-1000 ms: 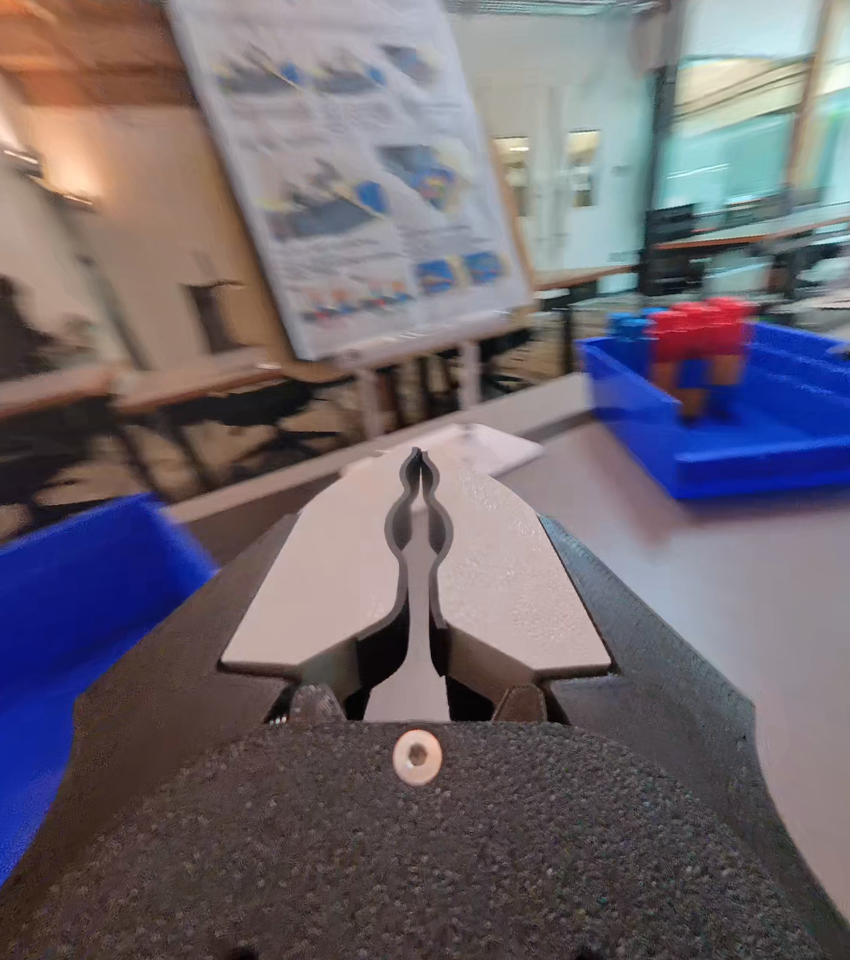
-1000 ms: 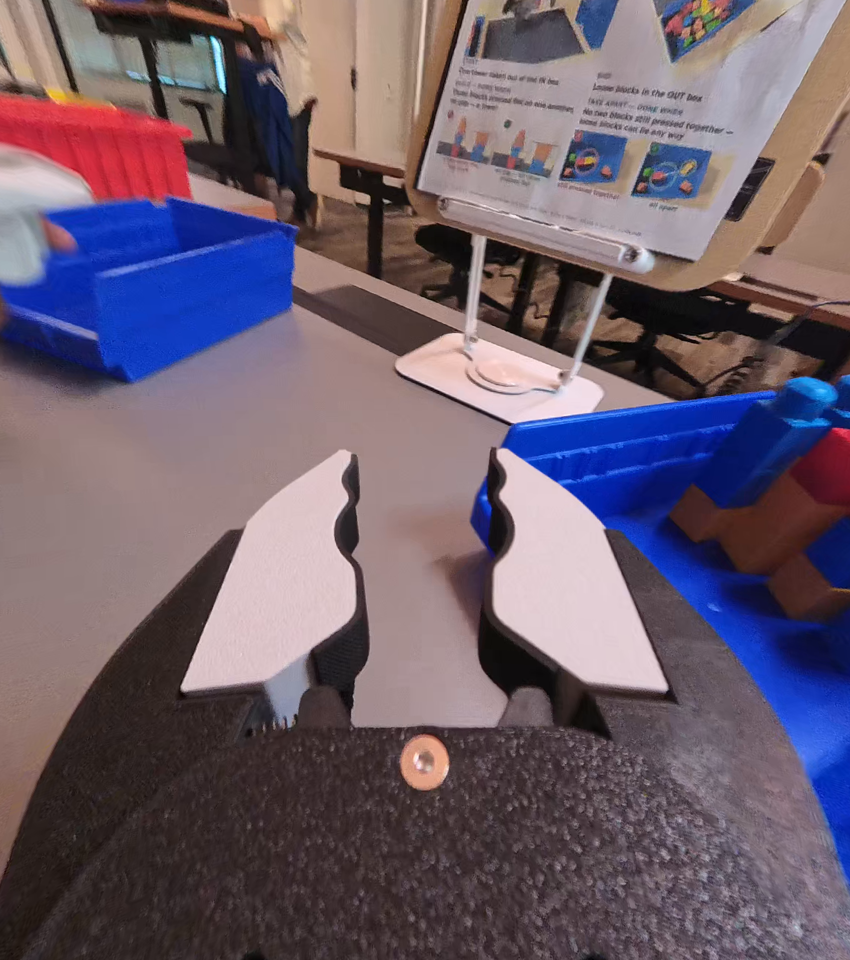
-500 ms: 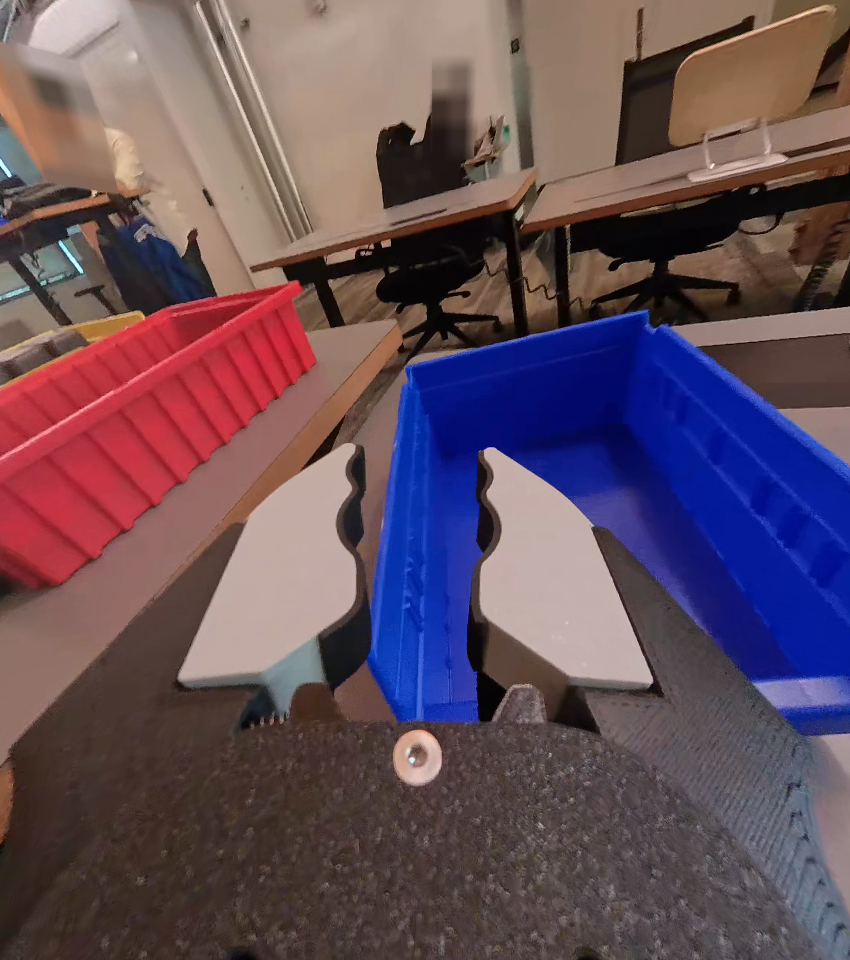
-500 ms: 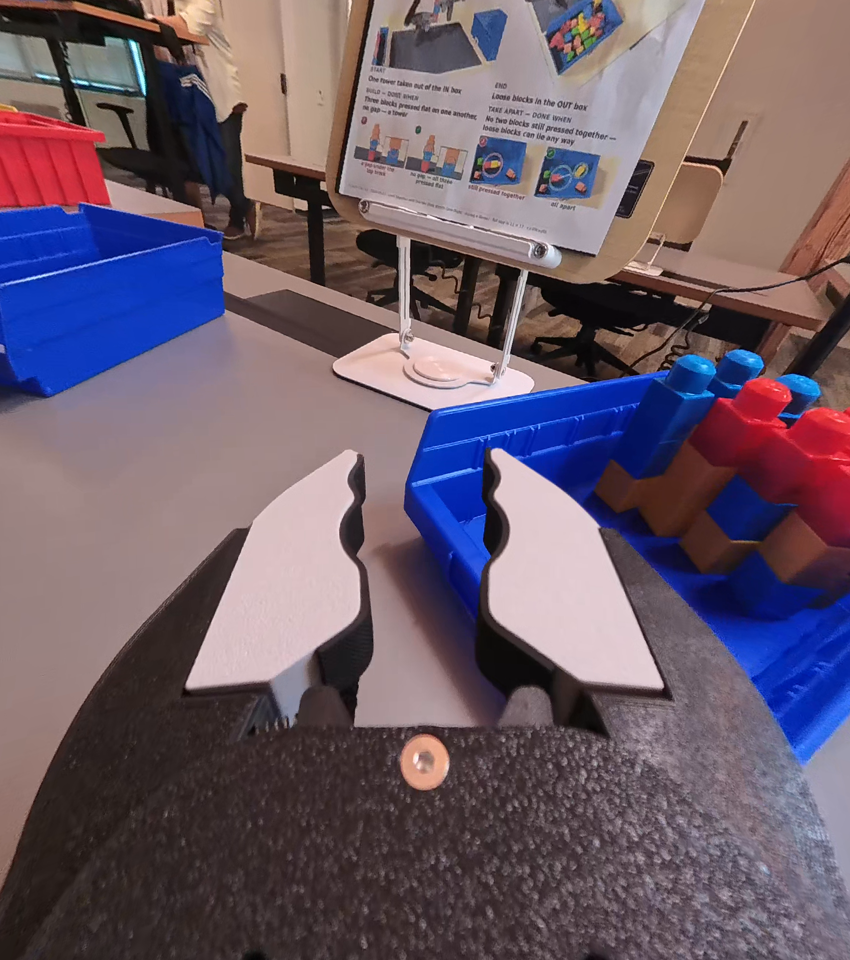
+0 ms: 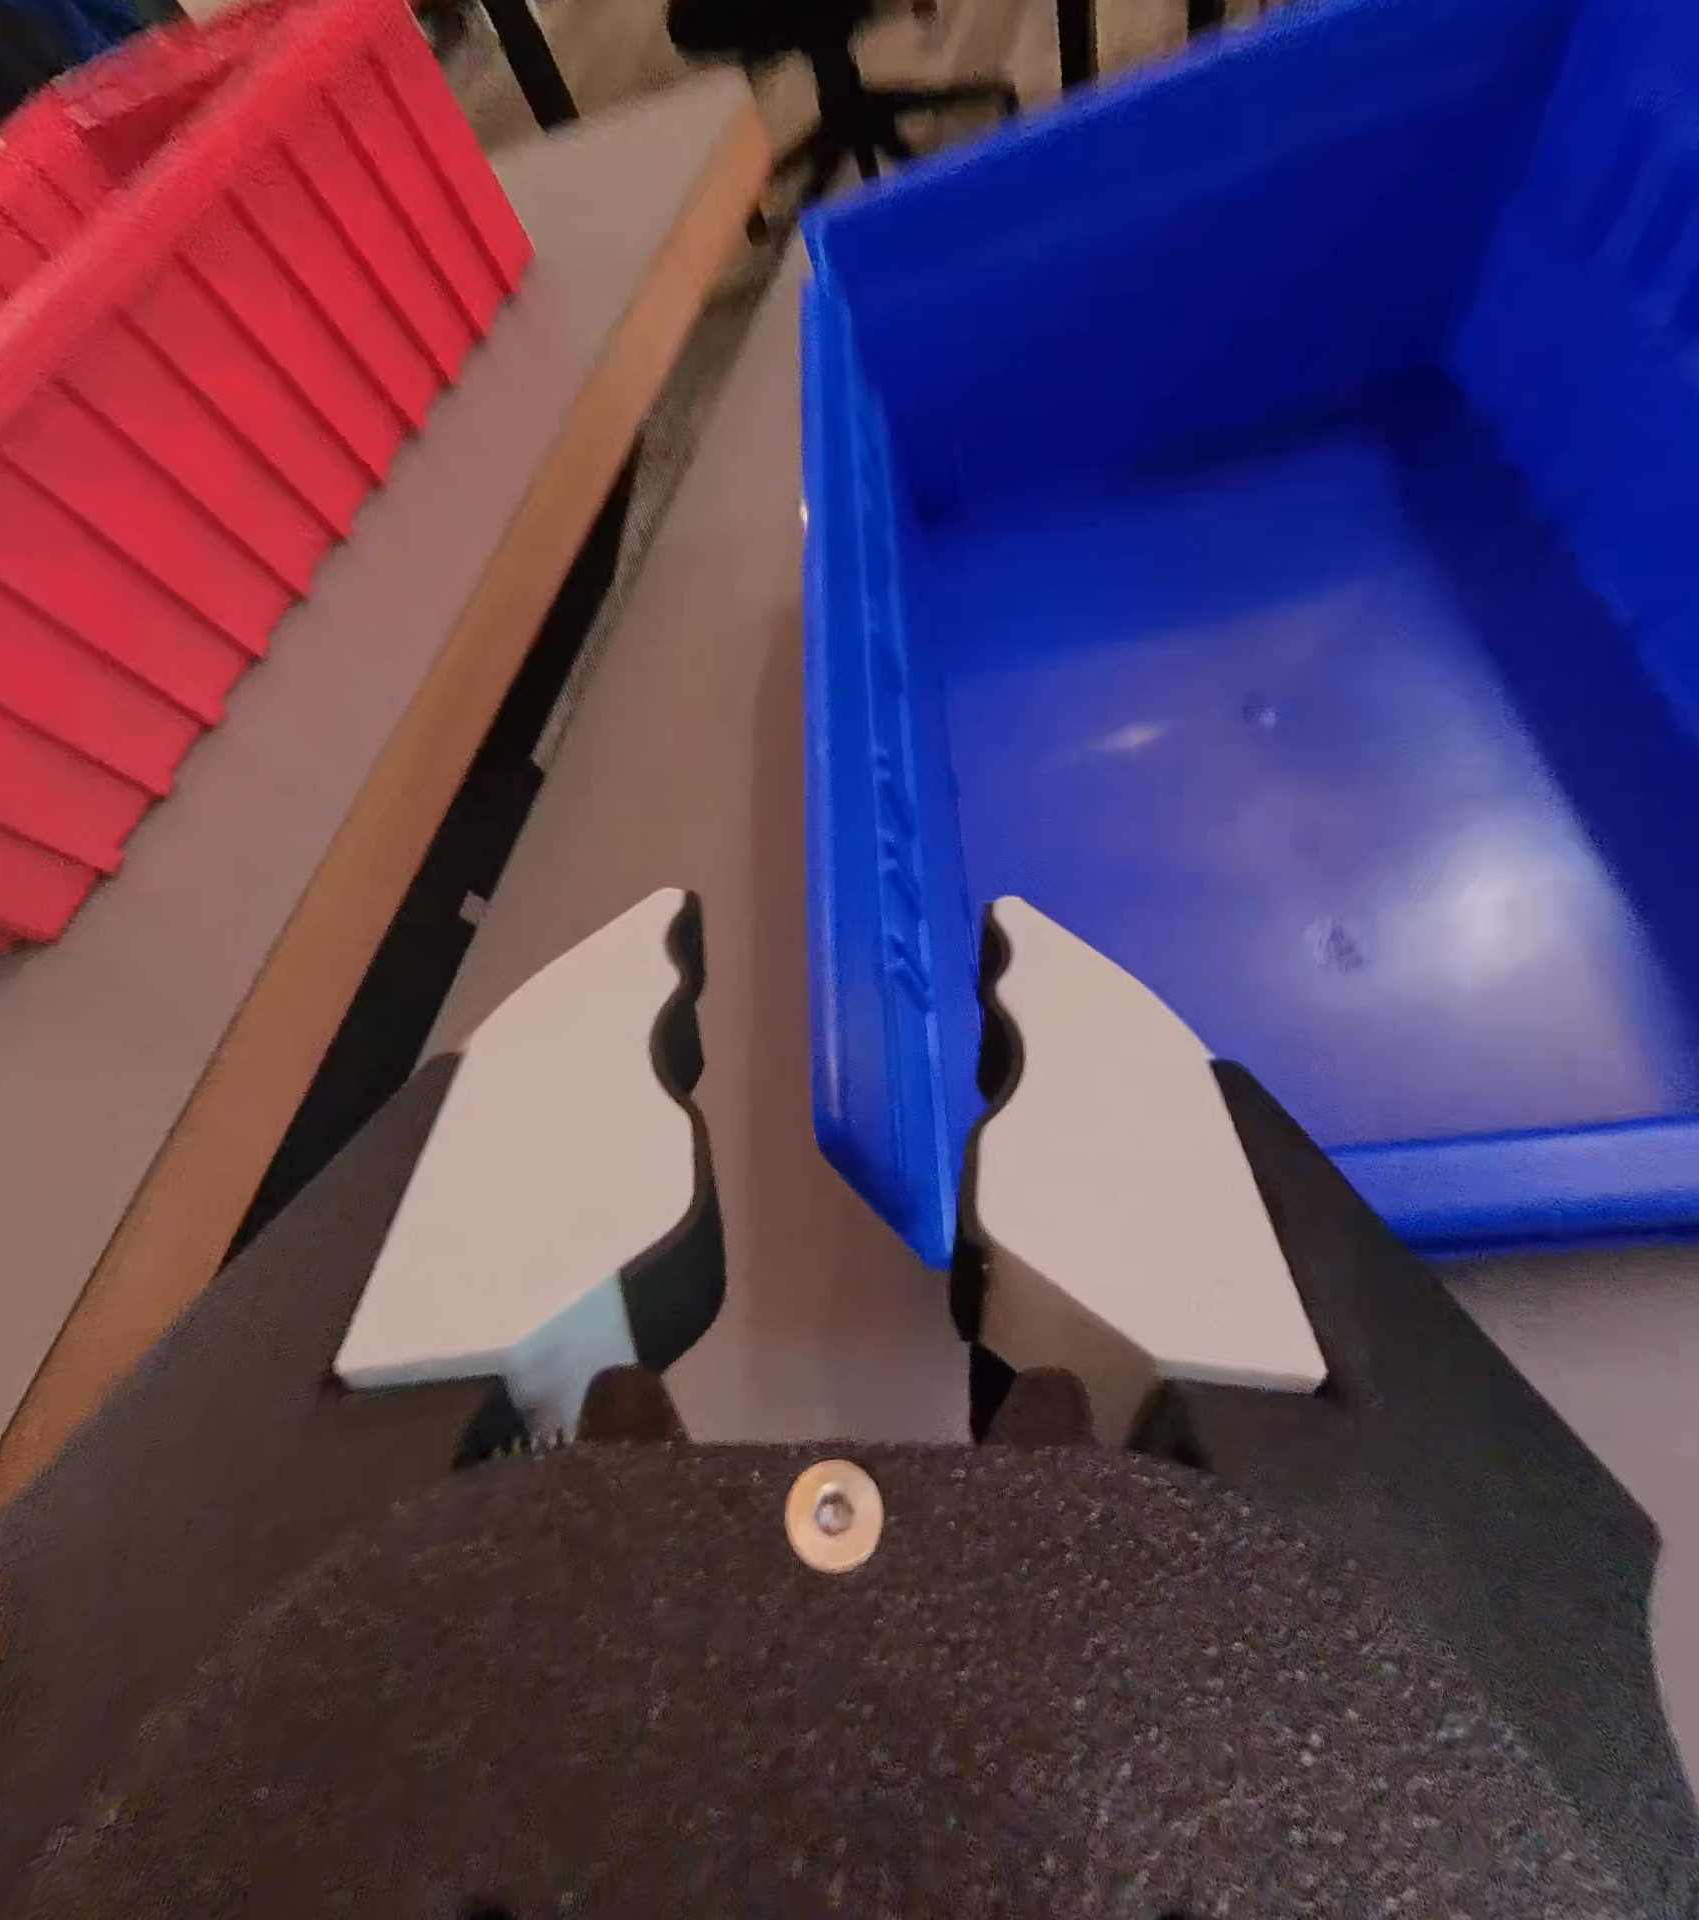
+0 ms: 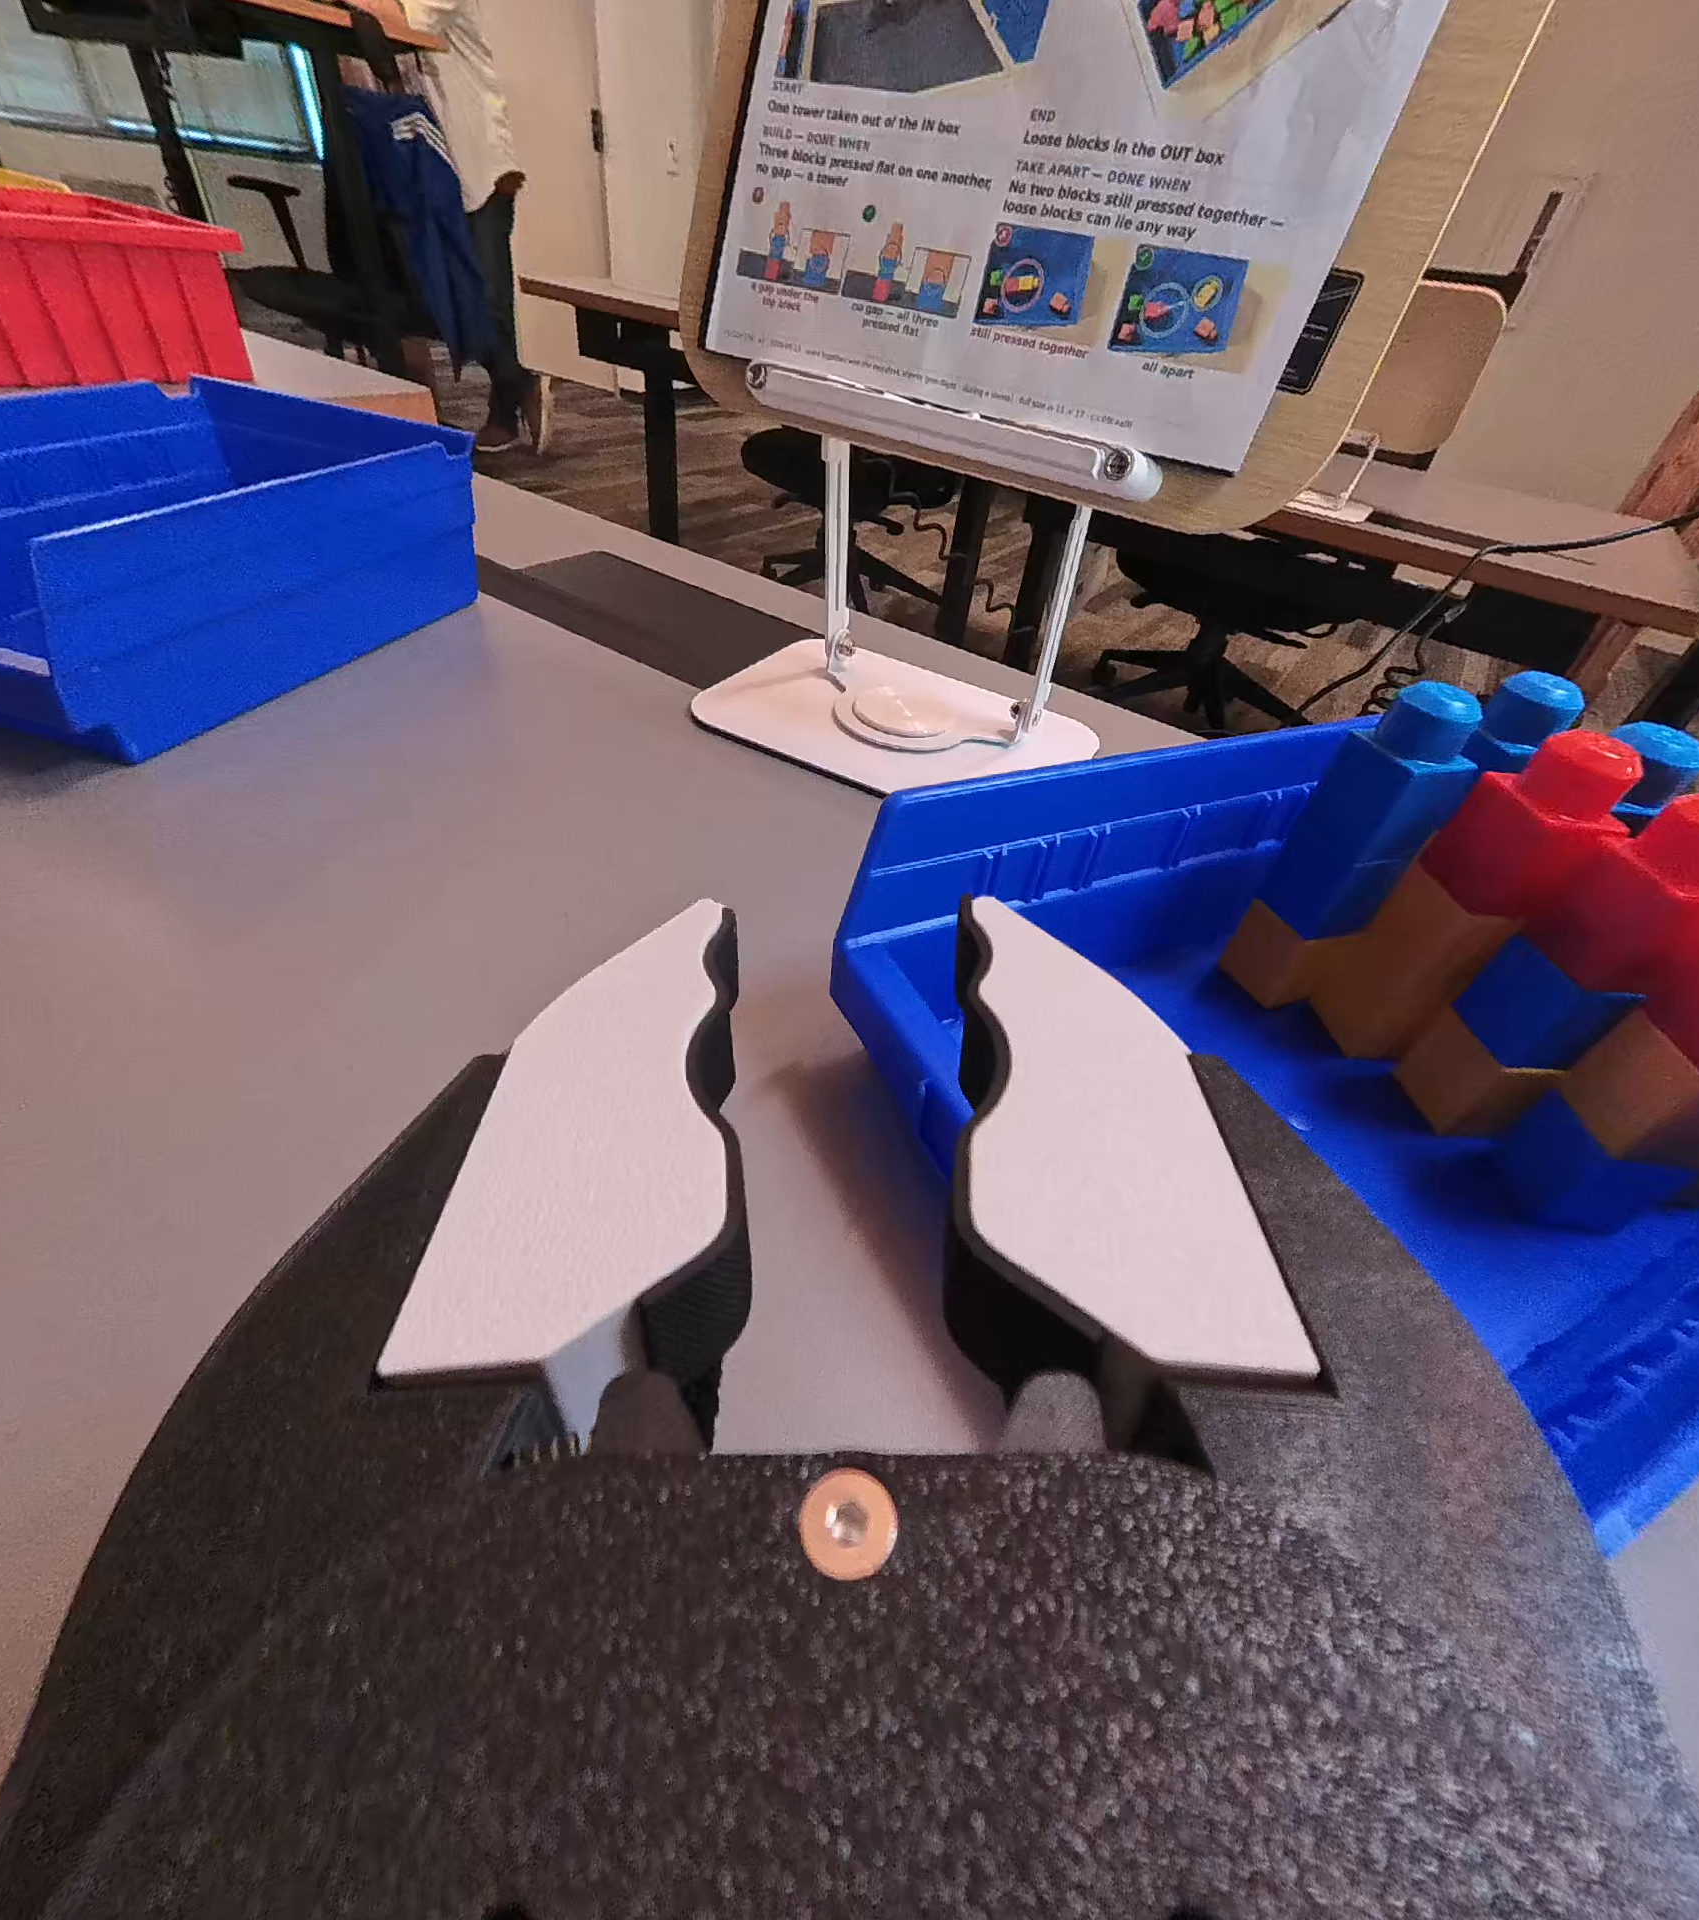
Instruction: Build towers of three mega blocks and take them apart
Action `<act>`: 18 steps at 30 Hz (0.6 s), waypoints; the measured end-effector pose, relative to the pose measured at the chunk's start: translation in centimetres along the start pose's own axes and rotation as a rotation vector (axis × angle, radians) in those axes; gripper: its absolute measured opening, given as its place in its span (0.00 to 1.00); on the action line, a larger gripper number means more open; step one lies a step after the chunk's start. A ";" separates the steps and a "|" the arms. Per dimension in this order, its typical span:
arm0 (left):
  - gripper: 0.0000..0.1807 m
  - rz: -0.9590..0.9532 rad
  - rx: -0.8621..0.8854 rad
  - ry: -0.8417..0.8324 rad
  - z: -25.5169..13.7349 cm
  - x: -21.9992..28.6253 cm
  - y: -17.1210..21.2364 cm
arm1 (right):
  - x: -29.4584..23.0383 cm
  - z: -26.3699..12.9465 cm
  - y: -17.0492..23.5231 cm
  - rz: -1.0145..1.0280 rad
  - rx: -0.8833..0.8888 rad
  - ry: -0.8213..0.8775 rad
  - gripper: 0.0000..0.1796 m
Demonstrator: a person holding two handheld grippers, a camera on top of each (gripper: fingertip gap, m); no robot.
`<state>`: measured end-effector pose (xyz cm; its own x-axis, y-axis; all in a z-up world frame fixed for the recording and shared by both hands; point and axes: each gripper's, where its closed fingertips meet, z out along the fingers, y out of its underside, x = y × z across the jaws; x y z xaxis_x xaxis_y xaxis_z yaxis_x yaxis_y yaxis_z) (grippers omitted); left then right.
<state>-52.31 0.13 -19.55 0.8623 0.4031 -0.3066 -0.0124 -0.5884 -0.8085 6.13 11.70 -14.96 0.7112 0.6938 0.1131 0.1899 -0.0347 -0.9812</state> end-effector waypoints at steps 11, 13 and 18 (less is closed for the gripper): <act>0.06 0.073 -0.110 0.311 -1.8 6.3 1.3 | 2.7 -1.2 -0.3 -0.001 0.023 0.104 0.21; 0.07 0.117 -0.107 0.325 -2.6 8.6 1.0 | 4.3 -1.9 -0.1 0.005 0.023 0.165 0.21; 0.07 0.171 -0.061 0.458 -5.0 16.3 -0.4 | 10.6 -5.2 1.6 -0.052 -0.055 0.454 0.24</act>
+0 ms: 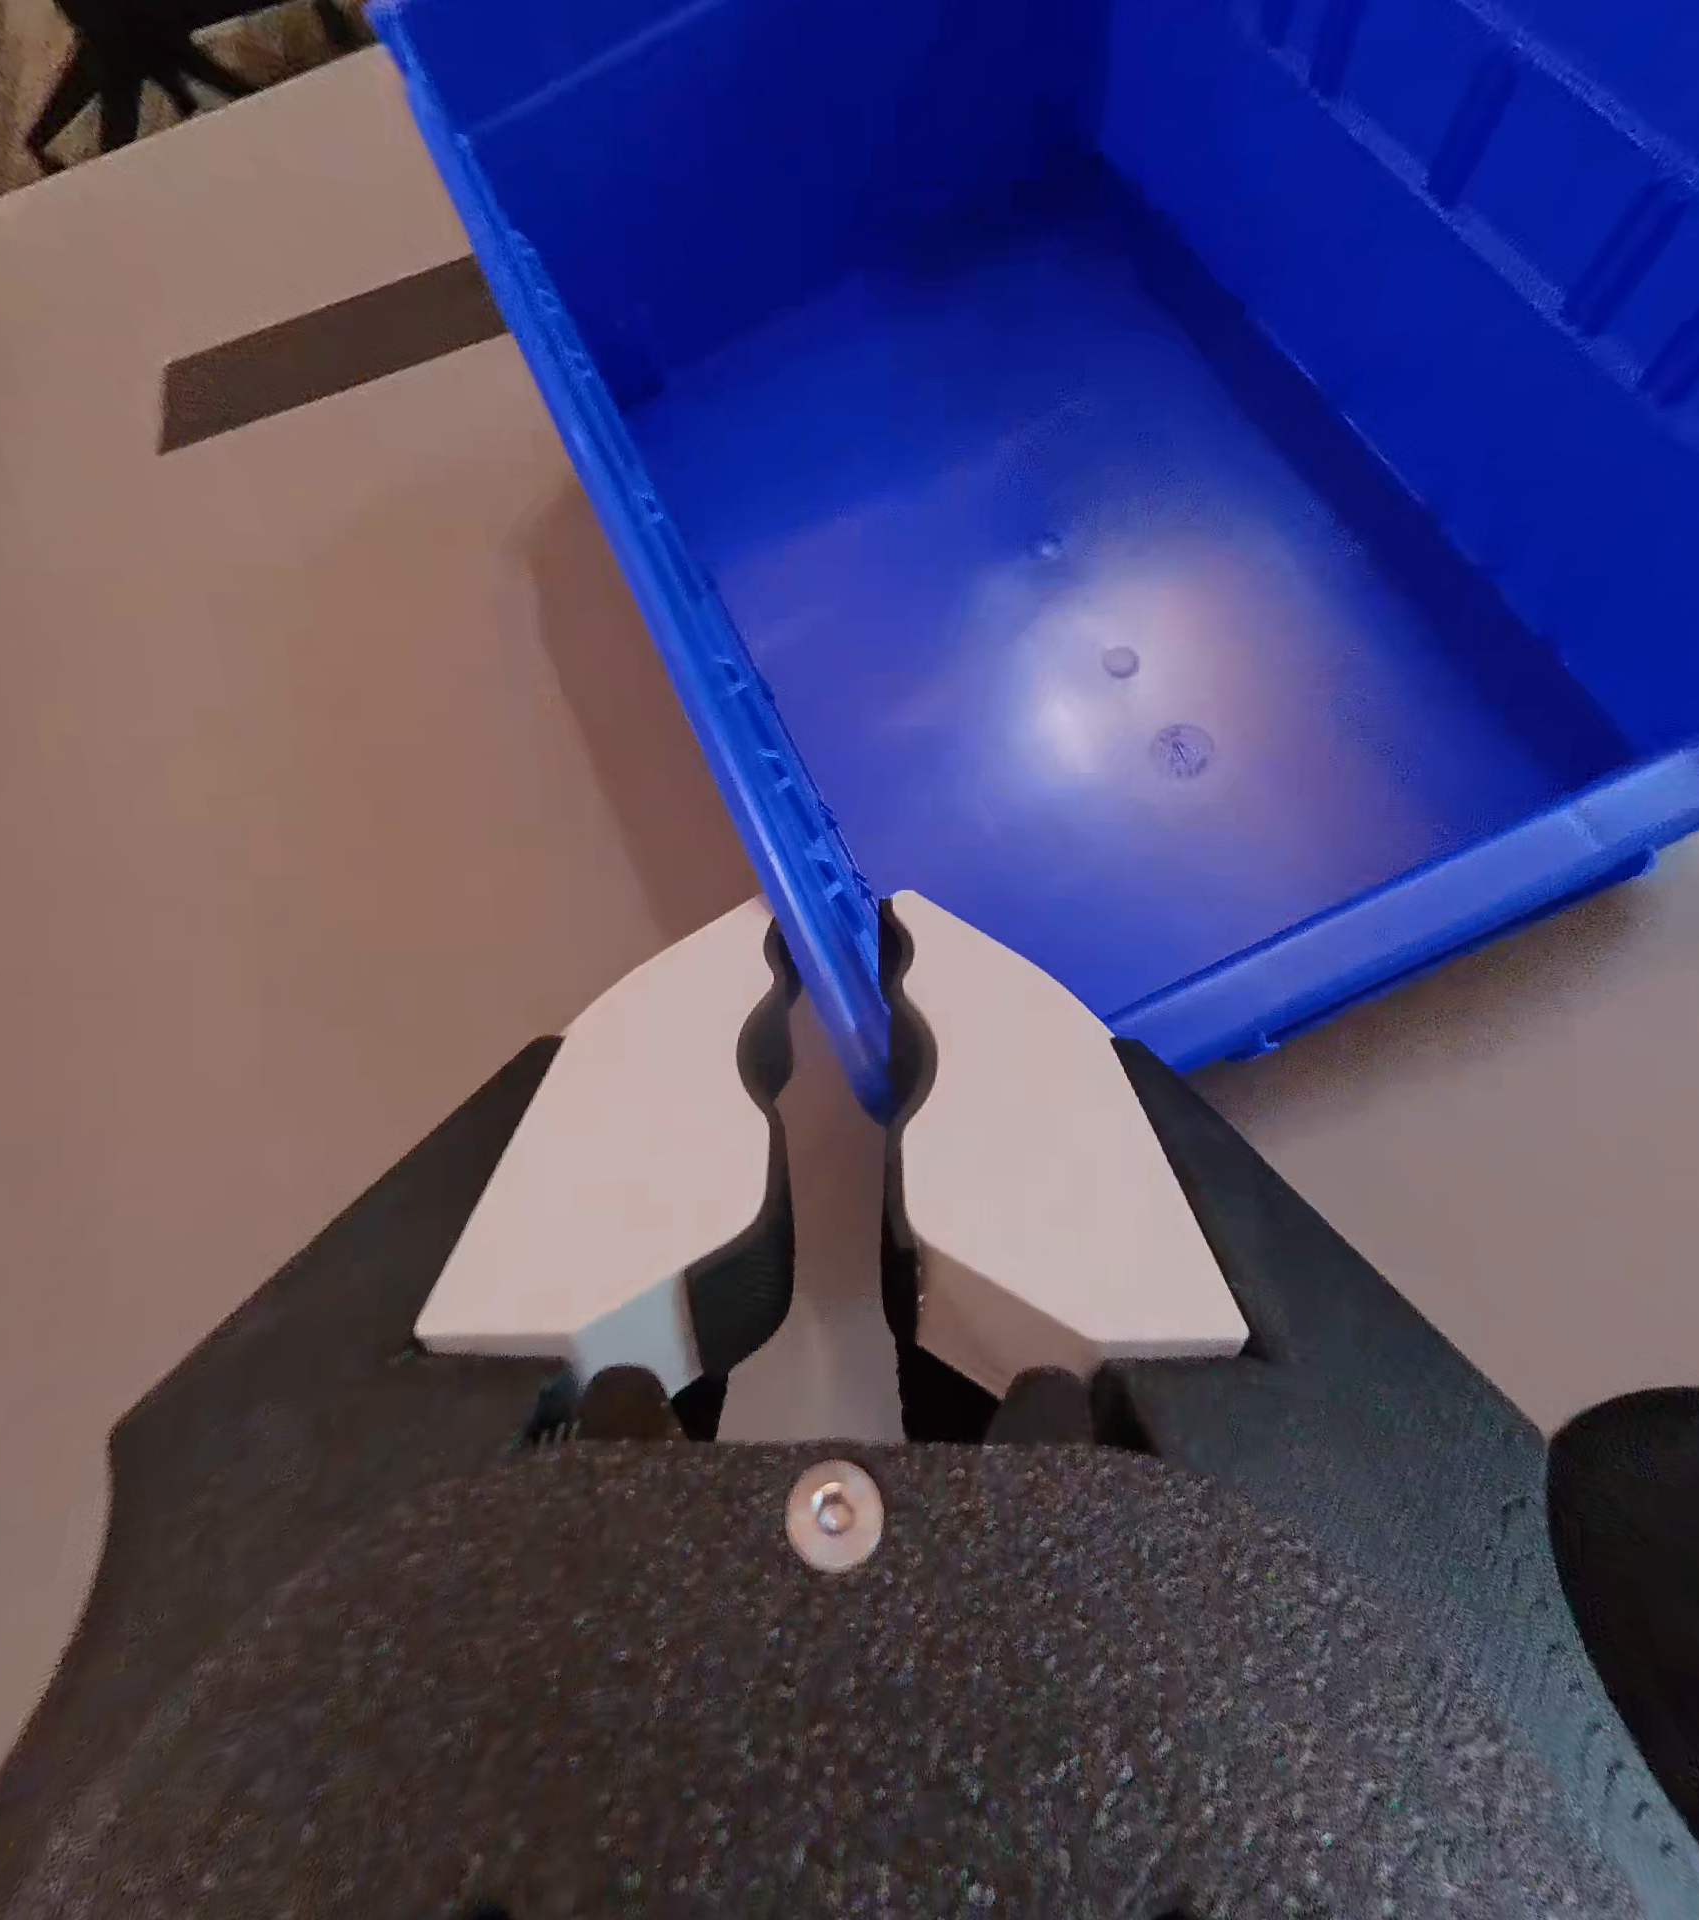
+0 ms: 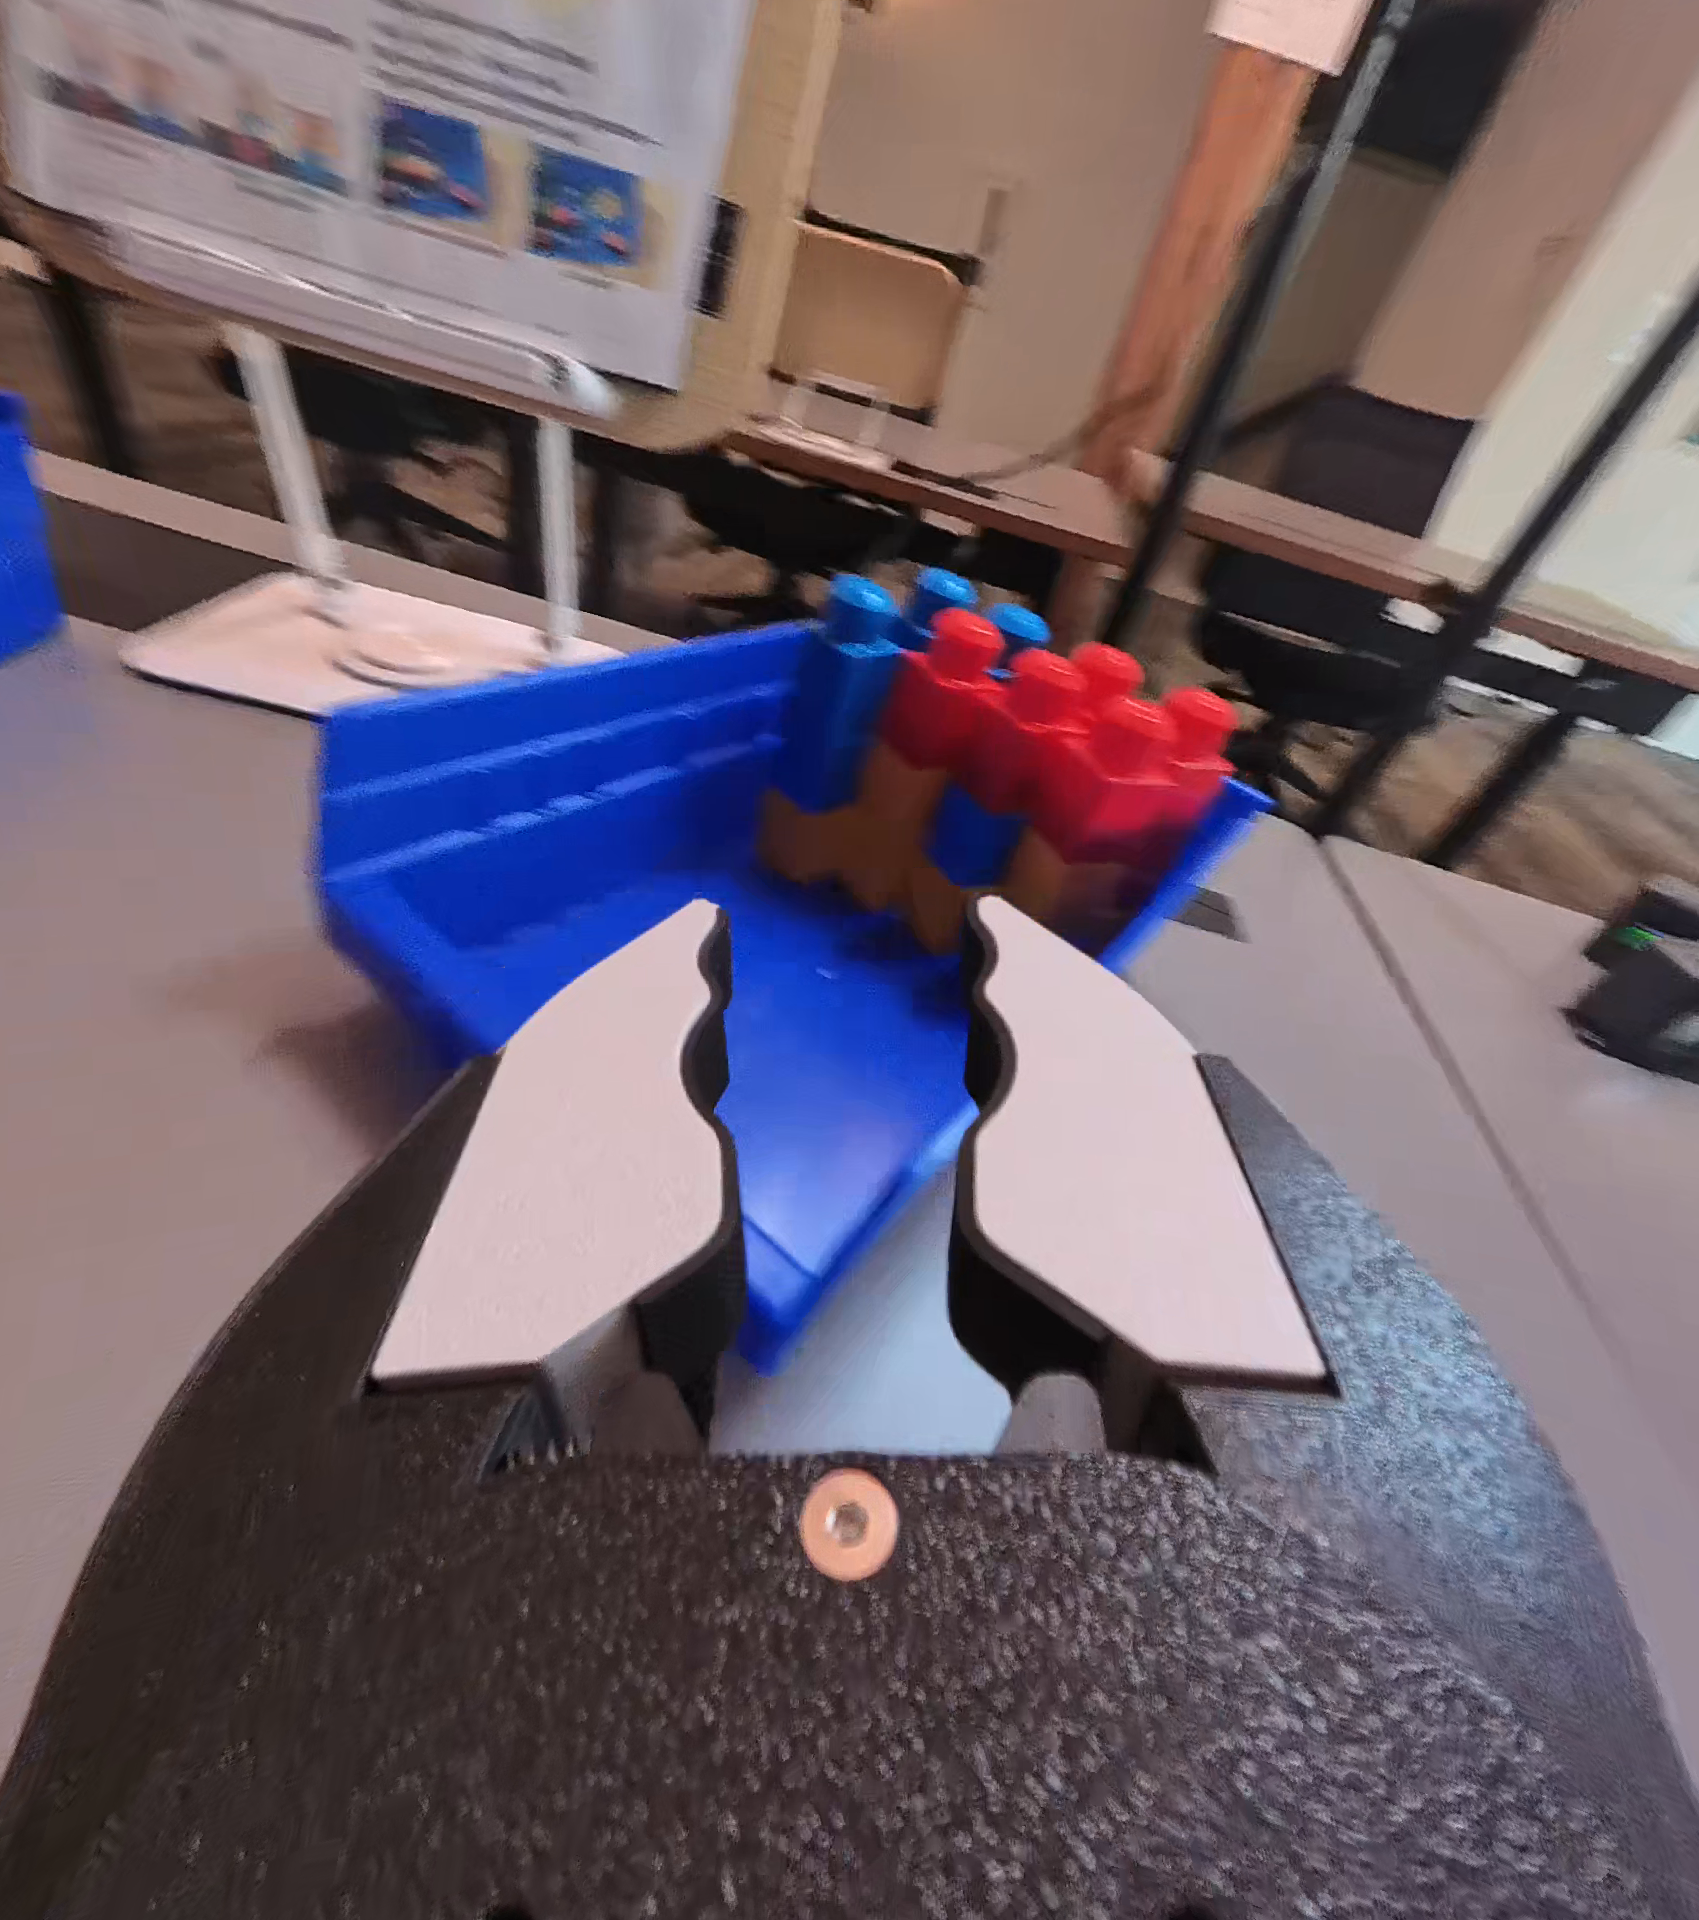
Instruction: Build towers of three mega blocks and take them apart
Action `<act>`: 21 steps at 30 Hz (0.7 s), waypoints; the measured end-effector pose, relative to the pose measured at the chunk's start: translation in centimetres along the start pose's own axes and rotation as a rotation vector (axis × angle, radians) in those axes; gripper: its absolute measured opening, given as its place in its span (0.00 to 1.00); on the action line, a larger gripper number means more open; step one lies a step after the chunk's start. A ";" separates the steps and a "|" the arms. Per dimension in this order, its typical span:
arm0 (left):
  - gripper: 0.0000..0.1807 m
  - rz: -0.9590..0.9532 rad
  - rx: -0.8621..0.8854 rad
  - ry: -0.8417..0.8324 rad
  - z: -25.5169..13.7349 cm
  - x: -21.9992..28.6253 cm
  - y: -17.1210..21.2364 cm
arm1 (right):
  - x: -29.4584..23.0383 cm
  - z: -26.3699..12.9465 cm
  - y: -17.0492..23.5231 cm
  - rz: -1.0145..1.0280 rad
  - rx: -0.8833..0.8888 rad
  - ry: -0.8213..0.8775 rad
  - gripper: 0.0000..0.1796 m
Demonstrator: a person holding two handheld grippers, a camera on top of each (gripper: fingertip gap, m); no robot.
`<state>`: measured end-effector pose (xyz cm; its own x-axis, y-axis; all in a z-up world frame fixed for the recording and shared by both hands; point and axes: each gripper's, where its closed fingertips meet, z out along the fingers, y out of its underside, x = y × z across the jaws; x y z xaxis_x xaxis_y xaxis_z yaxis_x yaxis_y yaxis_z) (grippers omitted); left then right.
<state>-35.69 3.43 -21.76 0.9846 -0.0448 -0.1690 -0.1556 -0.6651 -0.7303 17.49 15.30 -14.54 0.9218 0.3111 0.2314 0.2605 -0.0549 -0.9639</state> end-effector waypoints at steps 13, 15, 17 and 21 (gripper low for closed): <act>0.13 0.114 0.057 0.021 -0.4 7.0 -1.4 | 0.3 1.6 6.9 0.102 -0.286 -0.033 0.38; 0.12 0.098 0.063 0.016 -1.0 6.8 -0.7 | 0.5 1.7 7.6 0.100 -0.315 -0.020 0.37; 0.11 0.095 0.060 0.009 -1.7 6.5 0.0 | 0.8 1.7 8.1 0.104 -0.335 -0.010 0.36; 0.11 0.101 0.089 0.054 -2.9 7.7 0.7 | 1.2 1.9 8.8 0.108 -0.361 0.002 0.34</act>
<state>-27.97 0.49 -21.65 0.9661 -0.1493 -0.2106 -0.2580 -0.5868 -0.7676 20.33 16.98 -22.96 0.9500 0.2830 0.1319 0.2460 -0.4184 -0.8743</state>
